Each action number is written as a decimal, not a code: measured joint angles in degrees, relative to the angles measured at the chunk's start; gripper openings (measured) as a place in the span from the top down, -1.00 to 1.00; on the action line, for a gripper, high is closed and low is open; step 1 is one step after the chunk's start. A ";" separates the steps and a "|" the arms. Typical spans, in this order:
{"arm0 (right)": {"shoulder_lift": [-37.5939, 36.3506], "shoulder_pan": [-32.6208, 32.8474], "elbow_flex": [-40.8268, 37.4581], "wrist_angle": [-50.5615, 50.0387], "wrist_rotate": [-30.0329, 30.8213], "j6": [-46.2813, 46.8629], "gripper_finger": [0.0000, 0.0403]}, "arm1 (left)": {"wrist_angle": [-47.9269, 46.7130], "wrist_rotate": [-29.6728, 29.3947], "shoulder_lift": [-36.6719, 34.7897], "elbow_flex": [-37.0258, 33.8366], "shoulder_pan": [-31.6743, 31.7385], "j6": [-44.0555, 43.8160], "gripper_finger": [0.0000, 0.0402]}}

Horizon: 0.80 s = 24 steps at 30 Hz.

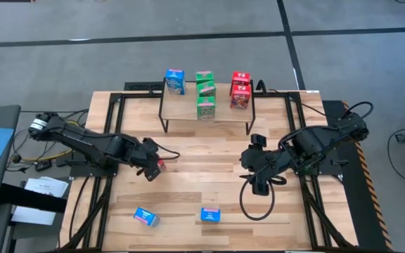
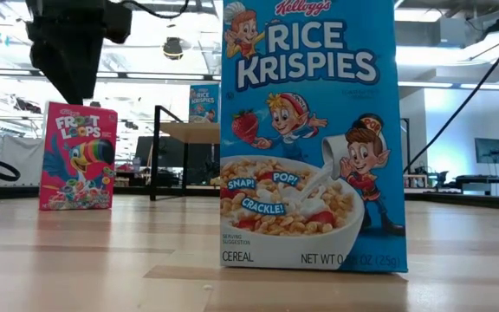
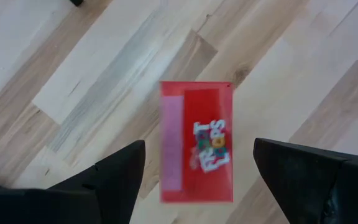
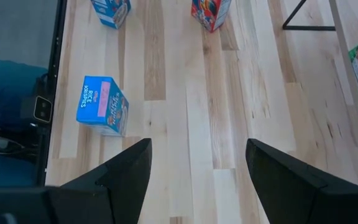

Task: Stack cereal on shelf
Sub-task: Put the red cereal box on the shelf aligned with the red cereal boxes

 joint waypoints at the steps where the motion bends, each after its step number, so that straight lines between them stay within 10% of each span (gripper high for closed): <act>1: 0.00 0.00 0.00 -0.02 0.00 0.00 -0.42 | 0.09 0.03 0.72 -0.03 -0.02 0.28 -0.43; 24: -0.04 0.13 0.00 -0.16 -0.02 0.00 -0.42 | 1.60 1.50 7.90 -0.02 0.00 6.12 -0.21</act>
